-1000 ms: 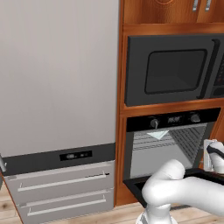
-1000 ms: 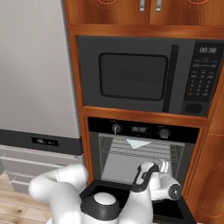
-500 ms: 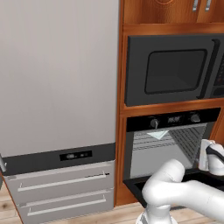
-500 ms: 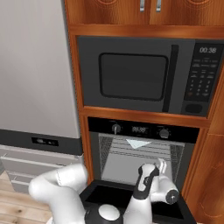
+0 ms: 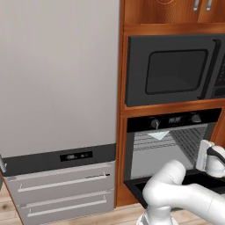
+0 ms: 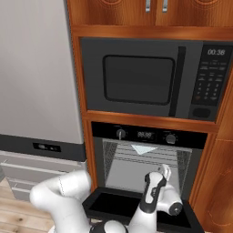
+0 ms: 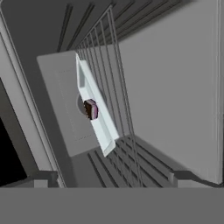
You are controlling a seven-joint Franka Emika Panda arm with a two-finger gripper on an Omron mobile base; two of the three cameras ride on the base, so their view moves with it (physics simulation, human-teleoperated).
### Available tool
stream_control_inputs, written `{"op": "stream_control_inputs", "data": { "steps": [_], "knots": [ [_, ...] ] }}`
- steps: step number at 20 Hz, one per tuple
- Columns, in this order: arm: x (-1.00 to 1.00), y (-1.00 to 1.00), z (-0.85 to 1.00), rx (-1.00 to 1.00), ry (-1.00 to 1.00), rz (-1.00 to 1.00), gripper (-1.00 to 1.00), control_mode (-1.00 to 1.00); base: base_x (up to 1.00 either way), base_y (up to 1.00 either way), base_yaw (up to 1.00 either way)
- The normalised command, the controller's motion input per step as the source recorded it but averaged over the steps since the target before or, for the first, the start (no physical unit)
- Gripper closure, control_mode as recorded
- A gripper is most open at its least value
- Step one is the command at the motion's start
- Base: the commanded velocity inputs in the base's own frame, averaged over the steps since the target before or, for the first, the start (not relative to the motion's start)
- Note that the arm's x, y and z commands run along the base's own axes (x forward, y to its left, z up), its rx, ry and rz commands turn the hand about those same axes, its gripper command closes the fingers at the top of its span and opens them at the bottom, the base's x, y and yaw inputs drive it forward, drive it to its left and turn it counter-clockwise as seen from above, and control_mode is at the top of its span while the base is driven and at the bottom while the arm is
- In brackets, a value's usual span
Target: Take the baked cake out of the oven and place it on the plate for cooling. Then close the oven door.
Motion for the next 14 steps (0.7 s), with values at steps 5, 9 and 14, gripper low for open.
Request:
{"op": "stream_control_inputs", "data": {
  "steps": [5,9,14],
  "knots": [
    [0.10,0.00,0.00,0.01,-0.09,0.00,-1.00,-1.00,0.00,0.00,0.00],
    [0.21,0.00,-0.02,0.00,-0.07,0.00,-1.00,-1.00,0.00,0.00,0.00],
    [0.37,0.06,-0.09,0.00,-0.07,0.00,-1.00,-1.00,0.00,0.00,0.00]
  ]
}}
